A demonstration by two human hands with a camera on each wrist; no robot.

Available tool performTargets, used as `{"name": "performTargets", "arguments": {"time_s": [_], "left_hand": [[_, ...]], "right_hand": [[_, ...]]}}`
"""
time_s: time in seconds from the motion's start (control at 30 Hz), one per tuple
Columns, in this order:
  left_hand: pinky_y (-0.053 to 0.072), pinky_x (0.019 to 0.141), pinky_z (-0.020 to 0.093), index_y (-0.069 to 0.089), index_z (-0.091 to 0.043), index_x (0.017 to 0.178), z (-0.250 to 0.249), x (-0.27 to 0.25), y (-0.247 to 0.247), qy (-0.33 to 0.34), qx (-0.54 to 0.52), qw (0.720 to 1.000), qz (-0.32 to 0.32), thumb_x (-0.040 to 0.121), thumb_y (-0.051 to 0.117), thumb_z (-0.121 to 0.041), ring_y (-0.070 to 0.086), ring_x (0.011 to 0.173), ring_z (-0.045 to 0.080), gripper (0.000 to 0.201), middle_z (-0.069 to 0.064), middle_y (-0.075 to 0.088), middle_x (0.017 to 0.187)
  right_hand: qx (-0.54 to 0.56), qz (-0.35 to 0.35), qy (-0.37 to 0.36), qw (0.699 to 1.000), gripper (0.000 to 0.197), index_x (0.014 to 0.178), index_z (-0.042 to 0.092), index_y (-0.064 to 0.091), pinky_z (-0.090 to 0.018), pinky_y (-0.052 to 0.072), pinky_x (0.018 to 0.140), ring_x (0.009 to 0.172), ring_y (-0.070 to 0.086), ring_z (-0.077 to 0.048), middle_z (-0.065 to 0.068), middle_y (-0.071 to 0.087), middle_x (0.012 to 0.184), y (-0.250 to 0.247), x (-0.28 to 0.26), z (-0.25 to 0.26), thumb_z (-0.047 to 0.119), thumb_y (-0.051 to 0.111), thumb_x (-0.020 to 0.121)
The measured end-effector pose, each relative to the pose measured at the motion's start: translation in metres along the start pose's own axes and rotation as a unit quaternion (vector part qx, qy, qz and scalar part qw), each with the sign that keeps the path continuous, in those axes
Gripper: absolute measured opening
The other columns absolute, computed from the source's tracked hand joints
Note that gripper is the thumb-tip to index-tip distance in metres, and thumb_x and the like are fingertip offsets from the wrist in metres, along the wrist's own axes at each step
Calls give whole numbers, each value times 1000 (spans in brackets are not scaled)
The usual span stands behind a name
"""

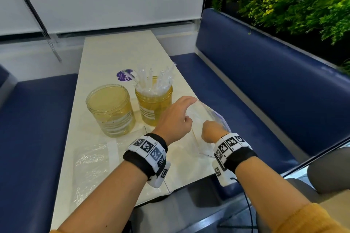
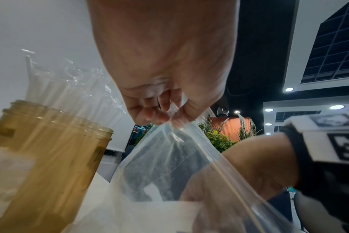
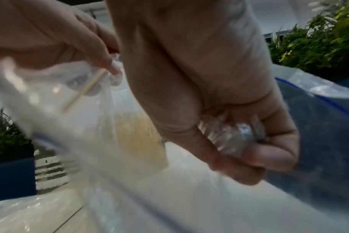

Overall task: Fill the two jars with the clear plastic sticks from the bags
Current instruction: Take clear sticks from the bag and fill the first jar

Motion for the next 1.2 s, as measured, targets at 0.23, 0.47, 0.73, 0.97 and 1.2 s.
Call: {"name": "performTargets", "arguments": {"time_s": [0.23, 0.47, 0.73, 0.97, 1.2], "left_hand": [[37, 106, 35, 48, -23, 140, -1, 4, 5, -1, 80, 997, -19, 76, 82, -38, 41, 126, 18, 74, -5, 50, 139], [46, 83, 32, 55, -19, 115, -2, 16, 21, -37, -9, 996, -75, 87, 75, -37, 49, 98, 17, 39, -1, 53, 111], [47, 79, 33, 56, -7, 117, 7, 25, 17, -62, -84, 987, -123, 101, 52, -22, 56, 95, 22, 23, 4, 58, 107], [53, 86, 53, 57, -12, 113, 12, 21, 10, -118, -181, 965, -151, 103, 51, -24, 61, 93, 23, 17, 9, 64, 104], [58, 85, 53, 55, -30, 124, 22, 19, -7, -59, -193, 966, -160, 104, 42, -40, 67, 102, 25, 26, 6, 68, 111]], "right_hand": [[-85, -102, -80, 988, 28, 126, 12, 57, -33, 39, 81, 101, 58, -24, -4, 57, 105, -63, -50, 7, 16, 48, 99], [-122, -129, -166, 970, 35, 127, 17, 60, -34, 52, 76, 88, 63, -23, -4, 62, 102, -126, -93, 19, 10, 56, 93], [41, -327, -207, 921, 44, 111, 25, 66, -32, 45, 68, 78, 59, -17, 2, 66, 99, -148, -114, 18, 61, 44, 97], [237, -406, -308, 827, 32, 110, 21, 60, -37, 59, 74, 80, 64, -14, 3, 67, 97, -135, -84, 44, 49, 53, 97], [240, -346, -278, 863, 53, 82, 14, 61, -41, 59, 63, 62, 62, -14, 3, 60, 68, -118, -59, 52, 67, 54, 88]]}}
Point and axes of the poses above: each hand's wrist, its own x-axis towards the middle knuckle, its own y-axis out of the palm, z = x × y, the point moved 3 cm from there along x, towards the middle knuckle
